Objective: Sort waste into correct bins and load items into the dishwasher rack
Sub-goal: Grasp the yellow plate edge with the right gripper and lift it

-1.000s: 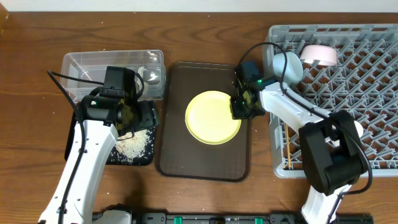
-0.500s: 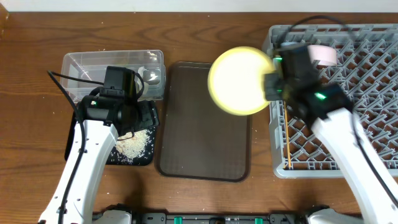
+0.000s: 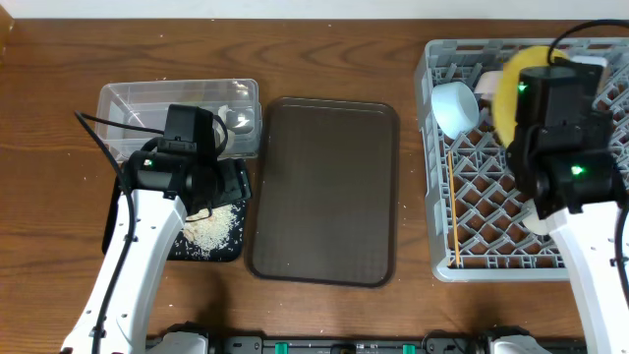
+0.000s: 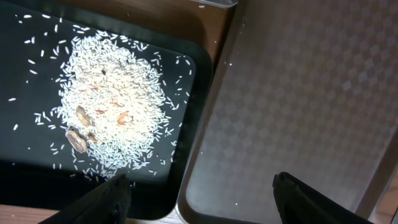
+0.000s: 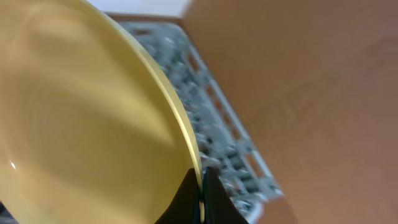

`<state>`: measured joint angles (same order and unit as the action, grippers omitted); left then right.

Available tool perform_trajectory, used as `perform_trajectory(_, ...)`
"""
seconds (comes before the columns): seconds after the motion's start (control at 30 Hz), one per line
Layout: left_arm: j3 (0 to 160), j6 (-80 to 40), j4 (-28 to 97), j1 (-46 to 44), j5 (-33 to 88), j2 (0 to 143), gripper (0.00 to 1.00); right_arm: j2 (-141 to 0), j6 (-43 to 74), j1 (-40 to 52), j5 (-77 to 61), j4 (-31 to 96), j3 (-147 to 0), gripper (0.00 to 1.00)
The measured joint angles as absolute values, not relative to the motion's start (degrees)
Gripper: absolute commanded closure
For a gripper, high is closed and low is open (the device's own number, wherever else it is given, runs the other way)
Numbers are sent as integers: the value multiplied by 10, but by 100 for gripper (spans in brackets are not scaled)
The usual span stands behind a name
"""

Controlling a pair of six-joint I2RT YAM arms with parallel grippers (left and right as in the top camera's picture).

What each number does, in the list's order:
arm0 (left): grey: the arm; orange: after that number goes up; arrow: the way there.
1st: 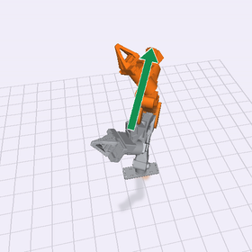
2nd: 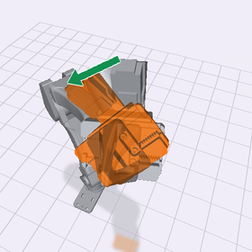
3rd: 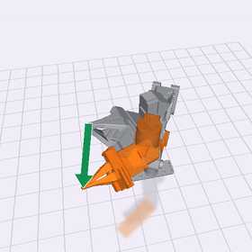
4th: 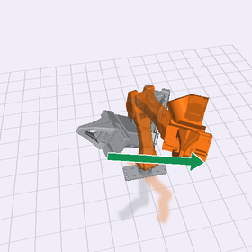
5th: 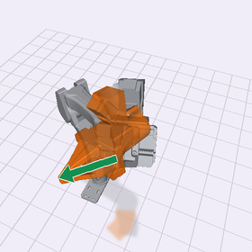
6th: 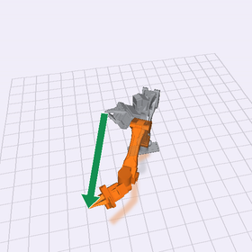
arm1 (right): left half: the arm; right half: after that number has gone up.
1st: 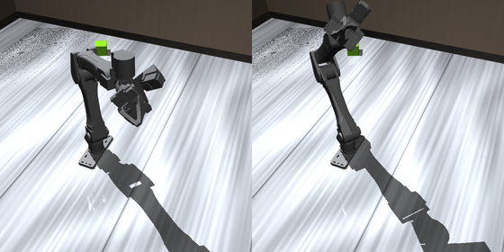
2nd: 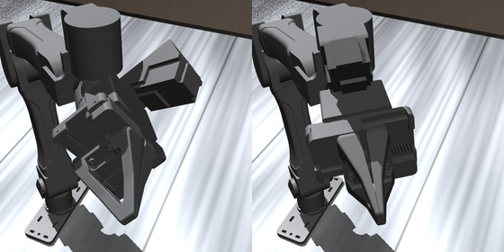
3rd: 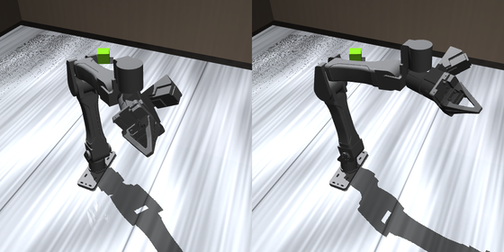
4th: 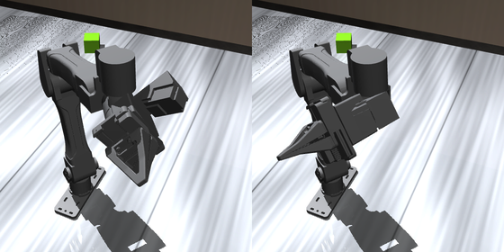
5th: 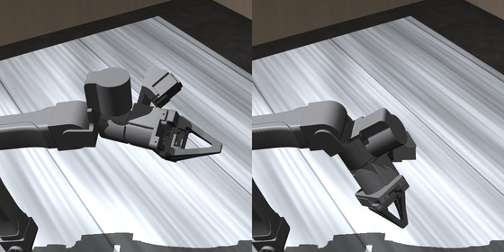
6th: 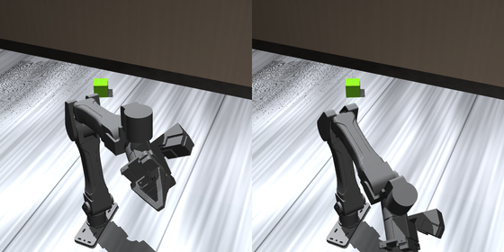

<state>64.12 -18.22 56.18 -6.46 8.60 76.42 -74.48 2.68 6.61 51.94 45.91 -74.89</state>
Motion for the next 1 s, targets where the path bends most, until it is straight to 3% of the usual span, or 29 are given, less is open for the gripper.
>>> perform_trajectory(0.57,641,-182,562,-65,86,764,24,-895,91,37,509,521,-749,98)
perform_trajectory(0.7,641,-182,562,-65,86,764,24,-903,116,37,462,496,-749,53)
perform_trajectory(0.77,641,-182,564,-65,86,764,24,-903,121,37,445,491,-749,46)
perform_trajectory(1.0,641,-183,566,-65,86,764,18,-881,129,37,376,526,-749,37)
